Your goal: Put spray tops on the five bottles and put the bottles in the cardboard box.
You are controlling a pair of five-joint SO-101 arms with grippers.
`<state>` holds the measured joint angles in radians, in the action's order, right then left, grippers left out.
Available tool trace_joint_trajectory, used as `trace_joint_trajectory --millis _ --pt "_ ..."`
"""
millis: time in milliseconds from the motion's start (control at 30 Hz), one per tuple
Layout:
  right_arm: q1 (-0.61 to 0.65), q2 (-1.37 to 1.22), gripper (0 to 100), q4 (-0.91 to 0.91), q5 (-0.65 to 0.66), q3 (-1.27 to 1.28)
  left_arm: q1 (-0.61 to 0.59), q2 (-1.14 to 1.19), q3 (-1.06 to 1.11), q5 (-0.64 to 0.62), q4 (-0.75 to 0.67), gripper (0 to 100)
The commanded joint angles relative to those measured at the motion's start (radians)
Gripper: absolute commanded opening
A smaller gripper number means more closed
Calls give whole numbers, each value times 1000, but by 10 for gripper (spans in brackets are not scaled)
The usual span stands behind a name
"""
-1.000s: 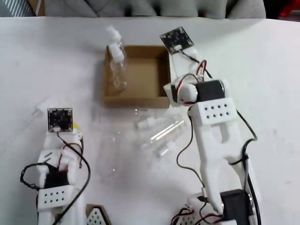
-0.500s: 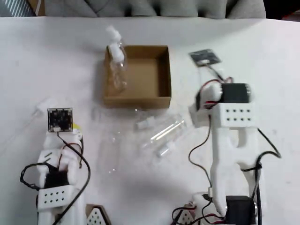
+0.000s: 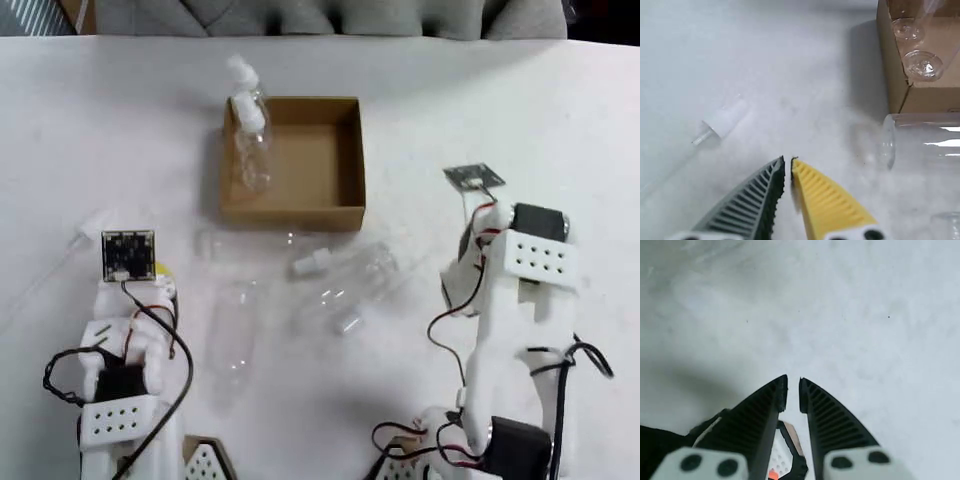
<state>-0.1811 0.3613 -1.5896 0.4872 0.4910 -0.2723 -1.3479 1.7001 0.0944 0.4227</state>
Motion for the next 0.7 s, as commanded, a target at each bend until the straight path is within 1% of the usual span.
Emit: trace_joint_trajectory --millis 0,167,333,567,667 --pt "-70 102 16 5 57 46 -8 -22 -2 14 2 27" --pt "-131 295 16 25 109 193 -8 -22 -2 14 2 27" --pt "-206 429 16 225 106 407 -10 -22 -2 14 2 27" --pt "-348 458 16 366 115 569 -8 -22 -2 9 2 27" --pt "-369 460 16 433 106 623 -7 -22 -2 8 2 26"
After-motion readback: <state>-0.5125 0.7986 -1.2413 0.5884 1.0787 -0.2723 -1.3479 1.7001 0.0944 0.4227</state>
